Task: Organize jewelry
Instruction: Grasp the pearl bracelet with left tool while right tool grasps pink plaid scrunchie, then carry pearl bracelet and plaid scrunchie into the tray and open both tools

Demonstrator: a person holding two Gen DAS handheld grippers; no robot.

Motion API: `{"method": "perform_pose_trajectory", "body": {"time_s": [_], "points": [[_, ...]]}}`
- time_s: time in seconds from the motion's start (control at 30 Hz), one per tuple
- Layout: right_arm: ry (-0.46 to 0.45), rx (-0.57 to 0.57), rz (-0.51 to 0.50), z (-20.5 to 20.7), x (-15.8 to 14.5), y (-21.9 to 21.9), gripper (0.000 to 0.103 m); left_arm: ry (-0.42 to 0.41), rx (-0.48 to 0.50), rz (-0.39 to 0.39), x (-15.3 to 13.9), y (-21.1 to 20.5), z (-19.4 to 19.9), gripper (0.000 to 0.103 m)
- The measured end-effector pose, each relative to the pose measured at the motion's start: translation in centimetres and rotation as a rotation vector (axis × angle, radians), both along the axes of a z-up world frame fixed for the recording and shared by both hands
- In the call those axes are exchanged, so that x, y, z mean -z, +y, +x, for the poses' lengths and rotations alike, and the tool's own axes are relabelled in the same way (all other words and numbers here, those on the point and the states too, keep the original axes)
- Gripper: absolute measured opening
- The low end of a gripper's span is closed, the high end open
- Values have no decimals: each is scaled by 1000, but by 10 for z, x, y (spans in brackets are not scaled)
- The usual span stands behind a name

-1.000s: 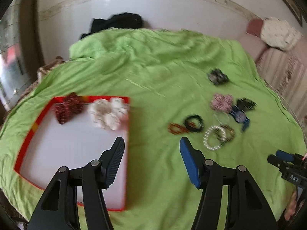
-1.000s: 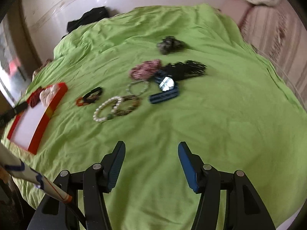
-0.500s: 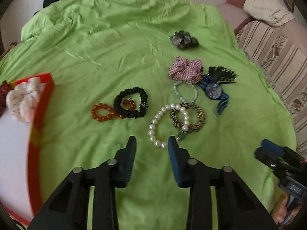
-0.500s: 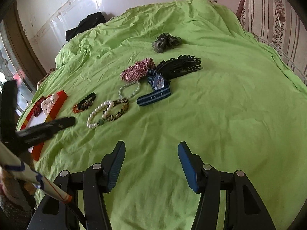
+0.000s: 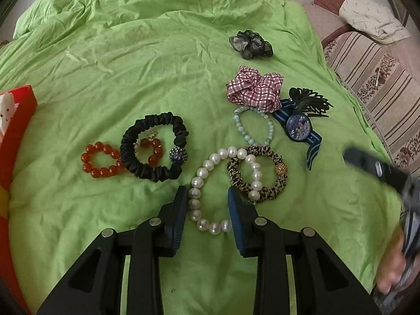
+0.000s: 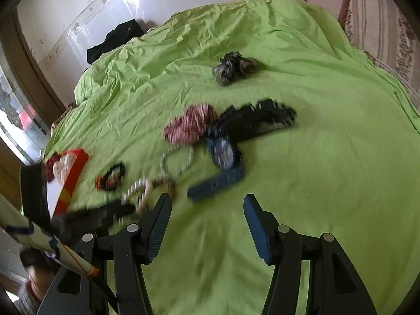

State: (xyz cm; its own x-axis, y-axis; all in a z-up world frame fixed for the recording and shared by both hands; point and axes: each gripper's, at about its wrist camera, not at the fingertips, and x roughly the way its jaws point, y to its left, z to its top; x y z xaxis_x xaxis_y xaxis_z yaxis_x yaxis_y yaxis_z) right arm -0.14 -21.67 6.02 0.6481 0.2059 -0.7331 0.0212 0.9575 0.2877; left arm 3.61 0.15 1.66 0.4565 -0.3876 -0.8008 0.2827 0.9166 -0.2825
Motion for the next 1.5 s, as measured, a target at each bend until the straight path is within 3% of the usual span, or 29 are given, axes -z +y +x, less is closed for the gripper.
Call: {"method": "perform_pose_trajectory", "body": {"time_s": [0.27, 0.33, 0.4, 0.6, 0.67, 0.7, 0.73, 0.93, 1.17, 1.5], "points": [[6, -58, -1, 91, -6, 9, 61, -25, 6, -31, 5, 2, -1, 28], [22, -71, 22, 106, -3, 11, 61, -22, 1, -47, 7, 6, 0, 17], [45, -77, 32, 120, 2, 14, 61, -14, -2, -70, 9, 10, 1, 13], [116, -113, -40, 146, 24, 34, 61, -17, 0, -77, 11, 9, 2, 13], [136, -122, -82, 150, 31, 40, 47, -17, 1, -81, 12, 9, 2, 13], [149, -127, -94, 151, 33, 42, 20, -16, 0, -82, 12, 10, 3, 13], [164, -131, -95, 152, 35, 43, 14, -18, 0, -81, 12, 10, 2, 13], [60, -96, -33, 122, -5, 34, 12, -51, 3, -51, 2, 7, -7, 9], [-47, -105, -25, 67, -59, 34, 12, -123, 7, -51, -34, 14, -40, 9], [-75, -146, -23, 4, -83, 51, 12, -207, -70, -57, -95, 63, -83, 9]]}}
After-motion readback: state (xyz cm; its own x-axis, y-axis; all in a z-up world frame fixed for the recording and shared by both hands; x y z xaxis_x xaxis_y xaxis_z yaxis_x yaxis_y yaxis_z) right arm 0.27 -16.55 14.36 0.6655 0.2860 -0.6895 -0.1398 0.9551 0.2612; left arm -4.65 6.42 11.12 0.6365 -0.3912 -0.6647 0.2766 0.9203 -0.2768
